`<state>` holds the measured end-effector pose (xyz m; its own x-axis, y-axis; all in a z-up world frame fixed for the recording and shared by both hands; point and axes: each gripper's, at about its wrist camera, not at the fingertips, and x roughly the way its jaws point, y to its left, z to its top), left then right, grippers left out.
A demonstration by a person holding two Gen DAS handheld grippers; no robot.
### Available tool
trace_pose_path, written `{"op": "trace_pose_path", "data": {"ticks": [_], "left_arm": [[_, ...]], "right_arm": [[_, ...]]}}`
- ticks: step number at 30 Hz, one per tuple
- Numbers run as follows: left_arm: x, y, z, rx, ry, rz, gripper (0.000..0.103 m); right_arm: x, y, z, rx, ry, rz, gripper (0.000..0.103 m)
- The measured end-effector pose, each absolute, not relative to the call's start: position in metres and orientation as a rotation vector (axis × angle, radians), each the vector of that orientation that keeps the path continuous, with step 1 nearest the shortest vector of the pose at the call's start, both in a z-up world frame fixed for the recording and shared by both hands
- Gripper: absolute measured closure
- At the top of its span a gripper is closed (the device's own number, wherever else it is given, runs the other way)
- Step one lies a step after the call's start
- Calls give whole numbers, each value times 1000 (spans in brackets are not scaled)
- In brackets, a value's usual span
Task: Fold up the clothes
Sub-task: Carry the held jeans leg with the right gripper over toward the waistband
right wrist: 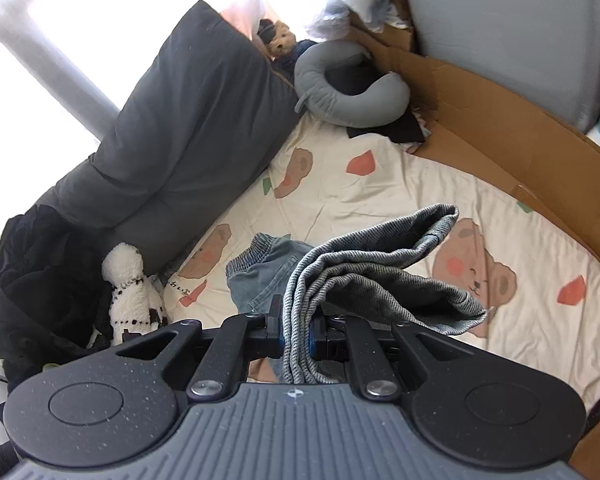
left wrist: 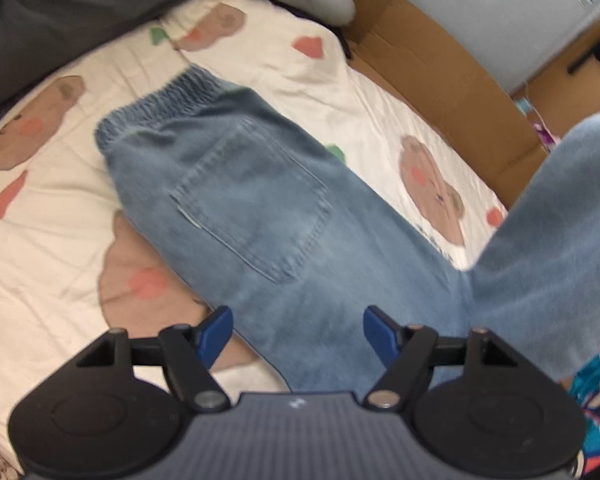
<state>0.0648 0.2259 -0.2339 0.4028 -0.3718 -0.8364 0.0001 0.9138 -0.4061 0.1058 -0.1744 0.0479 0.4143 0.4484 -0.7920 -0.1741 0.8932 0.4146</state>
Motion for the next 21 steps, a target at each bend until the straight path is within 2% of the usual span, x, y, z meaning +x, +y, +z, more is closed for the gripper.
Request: {"op": "trace_pose_path", "data": {"ticks": [21], "left_arm": [[55,273,-265,-490,1081,-228,29]], "right_arm": [[173,-73,-37,213,1205,367,94]]}}
